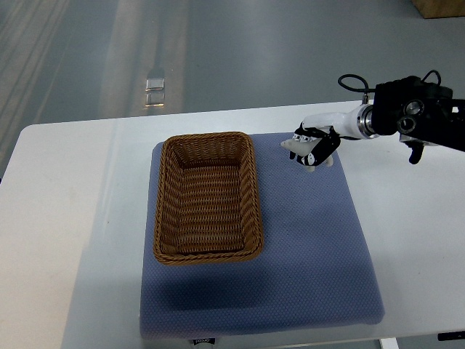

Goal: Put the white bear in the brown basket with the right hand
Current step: 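Lift the bear with the right hand up off the cushion, then carry the bear with the right hand over the wicker basket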

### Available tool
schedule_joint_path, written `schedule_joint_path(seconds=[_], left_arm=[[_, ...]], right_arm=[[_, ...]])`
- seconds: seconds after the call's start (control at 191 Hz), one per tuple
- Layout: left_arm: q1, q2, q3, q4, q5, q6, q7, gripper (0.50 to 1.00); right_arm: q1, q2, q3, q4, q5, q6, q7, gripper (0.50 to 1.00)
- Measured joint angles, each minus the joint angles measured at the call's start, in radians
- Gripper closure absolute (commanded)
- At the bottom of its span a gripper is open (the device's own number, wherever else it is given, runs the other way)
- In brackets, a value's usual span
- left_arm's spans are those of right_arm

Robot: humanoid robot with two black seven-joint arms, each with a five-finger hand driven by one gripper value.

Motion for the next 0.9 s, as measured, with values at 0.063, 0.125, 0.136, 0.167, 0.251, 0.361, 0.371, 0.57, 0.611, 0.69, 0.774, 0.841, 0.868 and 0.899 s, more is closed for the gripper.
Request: schedule_joint_path(seconds=[0.063,0.125,0.136,0.167,0.251,0.361,0.371,0.57,0.611,0.69,0.774,0.841,0.868,0.899], left_arm=[[0.000,0.000,0.000,0.000,0.000,0.000,0.000,0.500],[0.000,0.000,0.000,-0.001,0.000,0.000,0.000,0.500],[0.000,0.000,0.000,-0.001,0.000,0.000,0.000,0.500],[0.000,0.000,0.000,-0.001,0.000,0.000,0.000,0.500],[0.000,0.000,0.000,-0.002,0.000,0.000,0.000,0.500],[0.000,0.000,0.001,-0.003,0.000,-0.001,0.000,0.500],[0.000,0.000,0.001,-0.003,0.000,-0.001,0.000,0.500],[0.000,0.000,0.001,-0.001,0.000,-0.001,0.000,0.500],[0.000,0.000,0.001,-0.001,0.000,-0.001,0.000,0.500],[0.000,0.000,0.002,0.000,0.000,-0.001,0.000,0.500],[0.000,0.000,0.001,0.000,0.000,-0.001,0.000,0.500],[0.000,0.000,0.000,0.000,0.000,-0.001,0.000,0.500],[0.000,0.000,0.000,0.000,0.000,-0.001,0.000,0.500],[0.000,0.000,0.000,0.000,0.000,-0.001,0.000,0.500]], right_arm=[[0.042,-0.026,0.000,0.015,0.004,0.004,0.000,0.957],[0.090,-0.052,0.000,0.028,0.010,0.009,0.000,0.957],[0.097,-0.056,0.000,0.029,0.011,0.010,0.000,0.957],[0.118,-0.066,0.000,0.033,0.015,0.010,0.000,0.957],[0.172,-0.088,0.000,0.037,0.028,0.009,0.000,0.959],[0.220,-0.097,0.000,0.039,0.048,-0.006,0.000,0.961],[0.222,-0.096,0.000,0.039,0.050,-0.009,0.000,0.961],[0.223,-0.041,0.004,0.039,0.083,-0.139,0.011,0.965],[0.209,-0.018,0.005,0.039,0.085,-0.181,0.021,0.965],[0.171,0.030,0.005,0.037,0.085,-0.259,0.041,0.967],[0.133,0.084,0.006,0.033,0.084,-0.325,0.053,0.967],[0.098,0.128,0.007,0.026,0.081,-0.373,0.060,0.967],[0.084,0.146,0.007,0.024,0.079,-0.392,0.063,0.967],[0.068,0.167,0.007,0.021,0.076,-0.415,0.067,0.965]])
